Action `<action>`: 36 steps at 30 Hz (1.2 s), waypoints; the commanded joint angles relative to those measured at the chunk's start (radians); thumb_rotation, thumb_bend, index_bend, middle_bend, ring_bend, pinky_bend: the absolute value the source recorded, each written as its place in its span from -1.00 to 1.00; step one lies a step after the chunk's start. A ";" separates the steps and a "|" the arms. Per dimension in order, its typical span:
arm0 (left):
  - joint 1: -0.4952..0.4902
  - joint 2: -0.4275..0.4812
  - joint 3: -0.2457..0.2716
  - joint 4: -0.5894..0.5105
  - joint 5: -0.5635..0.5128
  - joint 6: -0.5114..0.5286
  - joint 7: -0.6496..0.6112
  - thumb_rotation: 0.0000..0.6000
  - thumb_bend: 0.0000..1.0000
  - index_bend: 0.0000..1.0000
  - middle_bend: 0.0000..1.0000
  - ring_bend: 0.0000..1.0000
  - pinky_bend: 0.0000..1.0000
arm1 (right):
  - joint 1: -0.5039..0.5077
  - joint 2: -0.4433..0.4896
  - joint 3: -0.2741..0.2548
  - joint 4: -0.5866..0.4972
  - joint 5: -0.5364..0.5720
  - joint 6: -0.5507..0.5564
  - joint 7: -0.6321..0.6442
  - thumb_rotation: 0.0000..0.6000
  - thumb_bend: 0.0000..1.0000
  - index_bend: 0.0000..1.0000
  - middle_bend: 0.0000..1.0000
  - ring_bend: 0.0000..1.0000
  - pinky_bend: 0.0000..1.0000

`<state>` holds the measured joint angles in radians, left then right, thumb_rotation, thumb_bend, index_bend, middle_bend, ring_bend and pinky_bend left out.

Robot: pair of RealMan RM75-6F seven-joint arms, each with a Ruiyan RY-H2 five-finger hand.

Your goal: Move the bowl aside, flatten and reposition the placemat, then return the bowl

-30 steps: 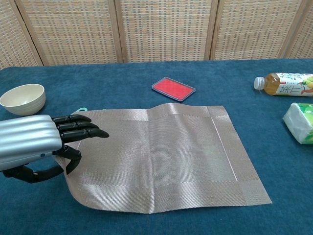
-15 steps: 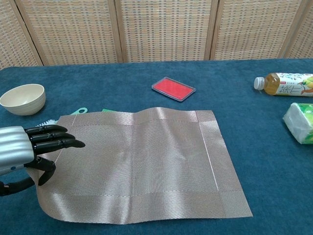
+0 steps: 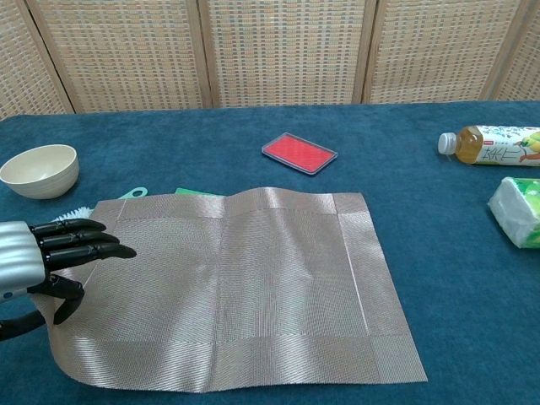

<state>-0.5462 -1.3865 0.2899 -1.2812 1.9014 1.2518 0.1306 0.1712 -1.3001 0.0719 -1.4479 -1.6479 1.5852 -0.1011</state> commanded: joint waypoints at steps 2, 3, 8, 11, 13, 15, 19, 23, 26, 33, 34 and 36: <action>-0.001 0.031 0.002 -0.004 0.018 0.051 -0.101 1.00 -1.00 -1.00 -1.00 -1.00 -1.00 | 0.000 -0.001 0.000 0.000 0.001 -0.002 -0.001 1.00 -1.00 -0.96 -1.00 -1.00 -1.00; -0.001 0.040 0.001 -0.005 0.021 0.066 -0.125 1.00 -1.00 -1.00 -1.00 -1.00 -1.00 | 0.000 -0.001 0.000 0.000 0.001 -0.002 -0.001 1.00 -1.00 -0.96 -1.00 -1.00 -1.00; 0.001 0.114 -0.022 -0.043 0.000 0.154 -0.296 1.00 -1.00 -1.00 -1.00 -1.00 -1.00 | 0.000 -0.003 0.000 -0.002 0.001 -0.004 -0.006 1.00 -1.00 -0.97 -1.00 -1.00 -1.00; 0.023 0.145 -0.096 -0.049 -0.105 0.173 -0.293 1.00 -1.00 -1.00 -1.00 -1.00 -1.00 | -0.001 -0.003 -0.001 -0.002 0.001 -0.006 -0.007 1.00 -1.00 -0.97 -1.00 -1.00 -1.00; 0.030 0.147 -0.134 -0.043 -0.166 0.160 -0.293 1.00 -1.00 -1.00 -1.00 -1.00 -1.00 | -0.001 -0.003 -0.001 -0.003 0.000 -0.005 -0.007 1.00 -1.00 -0.96 -1.00 -1.00 -1.00; 0.034 0.144 -0.177 -0.016 -0.246 0.127 -0.298 1.00 -1.00 -1.00 -1.00 -1.00 -1.00 | -0.001 -0.003 -0.001 -0.003 -0.002 -0.004 -0.007 1.00 -1.00 -0.96 -1.00 -1.00 -1.00; 0.031 0.132 -0.228 0.042 -0.352 0.054 -0.356 1.00 -1.00 -1.00 -1.00 -1.00 -1.00 | -0.002 -0.002 0.000 -0.004 -0.002 -0.002 -0.007 1.00 -1.00 -0.96 -1.00 -1.00 -1.00; 0.027 0.084 -0.281 0.178 -0.474 -0.060 -0.435 1.00 -1.00 -0.83 -1.00 -1.00 -1.00 | 0.000 -0.003 0.001 -0.002 0.003 -0.009 -0.008 1.00 -1.00 -0.96 -1.00 -1.00 -1.00; 0.010 0.037 -0.293 0.285 -0.502 -0.136 -0.480 1.00 -1.00 -0.69 -1.00 -1.00 -1.00 | 0.001 -0.005 0.001 -0.001 0.005 -0.014 -0.009 1.00 -1.00 -0.96 -1.00 -1.00 -1.00; -0.005 -0.072 -0.297 0.491 -0.516 -0.252 -0.567 1.00 -1.00 -0.55 -1.00 -1.00 -1.00 | 0.004 -0.009 0.003 0.006 0.011 -0.022 -0.013 1.00 -1.00 -0.96 -1.00 -1.00 -1.00; -0.015 -0.099 -0.295 0.533 -0.524 -0.305 -0.582 1.00 -1.00 -0.53 -1.00 -1.00 -1.00 | 0.006 -0.011 0.004 0.009 0.015 -0.028 -0.013 1.00 -1.00 -0.97 -1.00 -1.00 -1.00; -0.022 -0.123 -0.297 0.573 -0.521 -0.326 -0.599 1.00 -0.99 -0.50 -1.00 -1.00 -1.00 | 0.007 -0.012 0.005 0.011 0.017 -0.031 -0.012 1.00 -1.00 -0.96 -1.00 -1.00 -1.00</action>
<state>-0.5524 -1.4584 -0.0019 -0.7686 1.3915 0.9811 -0.4297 0.1779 -1.3119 0.0763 -1.4375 -1.6313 1.5548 -0.1134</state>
